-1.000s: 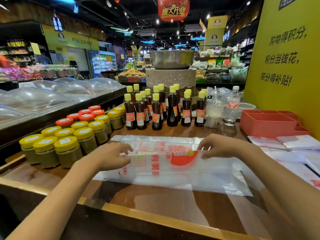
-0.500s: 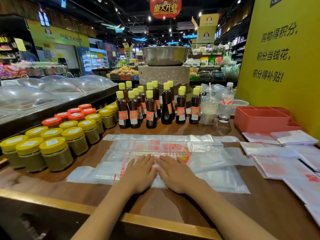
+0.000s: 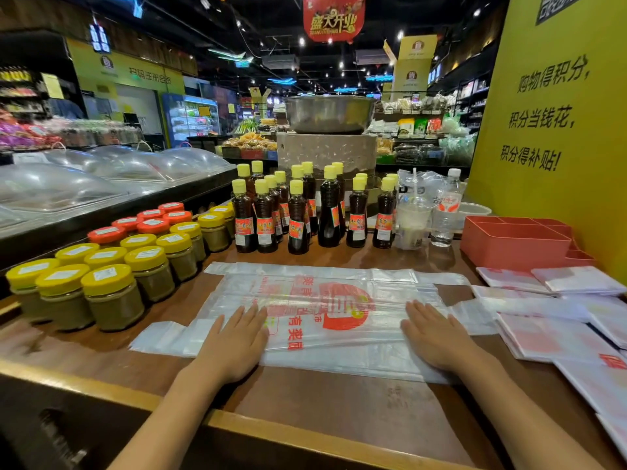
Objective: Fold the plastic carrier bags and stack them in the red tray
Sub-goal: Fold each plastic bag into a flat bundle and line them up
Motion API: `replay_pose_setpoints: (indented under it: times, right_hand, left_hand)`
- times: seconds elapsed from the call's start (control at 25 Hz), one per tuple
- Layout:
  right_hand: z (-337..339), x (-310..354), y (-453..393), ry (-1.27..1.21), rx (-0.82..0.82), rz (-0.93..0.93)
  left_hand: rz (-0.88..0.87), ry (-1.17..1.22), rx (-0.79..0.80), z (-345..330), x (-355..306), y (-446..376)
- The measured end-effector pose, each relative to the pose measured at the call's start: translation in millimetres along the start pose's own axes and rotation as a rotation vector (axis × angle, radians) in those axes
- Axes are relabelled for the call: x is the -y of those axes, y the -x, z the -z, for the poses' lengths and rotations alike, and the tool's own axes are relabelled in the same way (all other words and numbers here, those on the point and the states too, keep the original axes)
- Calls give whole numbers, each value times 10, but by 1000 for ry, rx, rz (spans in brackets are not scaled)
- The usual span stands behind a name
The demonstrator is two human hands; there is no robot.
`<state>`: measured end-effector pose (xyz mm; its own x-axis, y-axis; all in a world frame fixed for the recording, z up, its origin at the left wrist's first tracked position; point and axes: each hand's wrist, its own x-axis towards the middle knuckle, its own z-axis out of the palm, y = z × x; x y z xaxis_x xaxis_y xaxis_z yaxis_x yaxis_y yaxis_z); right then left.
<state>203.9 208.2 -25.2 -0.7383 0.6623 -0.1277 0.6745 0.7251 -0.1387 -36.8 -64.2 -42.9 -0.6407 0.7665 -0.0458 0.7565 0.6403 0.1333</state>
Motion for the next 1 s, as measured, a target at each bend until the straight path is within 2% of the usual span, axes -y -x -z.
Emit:
replay_pose_setpoints:
  times: [0.12,0.2,0.28,0.36,0.44,0.56,0.68,0.84,0.92,1.0]
  right_hand:
    - [-29,16,0,-3,-56,-7]
    - [-29,-6,-9,4,-205,36]
    - [1,-25,0,-103,-305,145]
    - [24,12,41,-274,-296,226]
    - [35,77,79,-310,-261,264]
    - [54,113,93,-330,-260,302]
    - [120,151,114,-328,-199,289]
    - [151,245,120,-261,-157,282]
    - [162,257,129,-322,-123,307]
    - [168,256,151,-390,-95,350]
  left_hand:
    - [-3,29,-40,21,-10,28]
    - [-33,81,-106,62,-14,67]
    - [-147,90,-231,119,-83,139]
    - [-291,56,-324,149,-173,185]
    - [-357,44,-381,164,-213,180]
    - [-284,17,-493,167,-202,152]
    - [-89,69,-423,177,-248,103]
    - [13,357,-370,199,-398,-77]
    - [30,540,-348,187,-533,-196]
    - [44,624,-342,159,-682,-313]
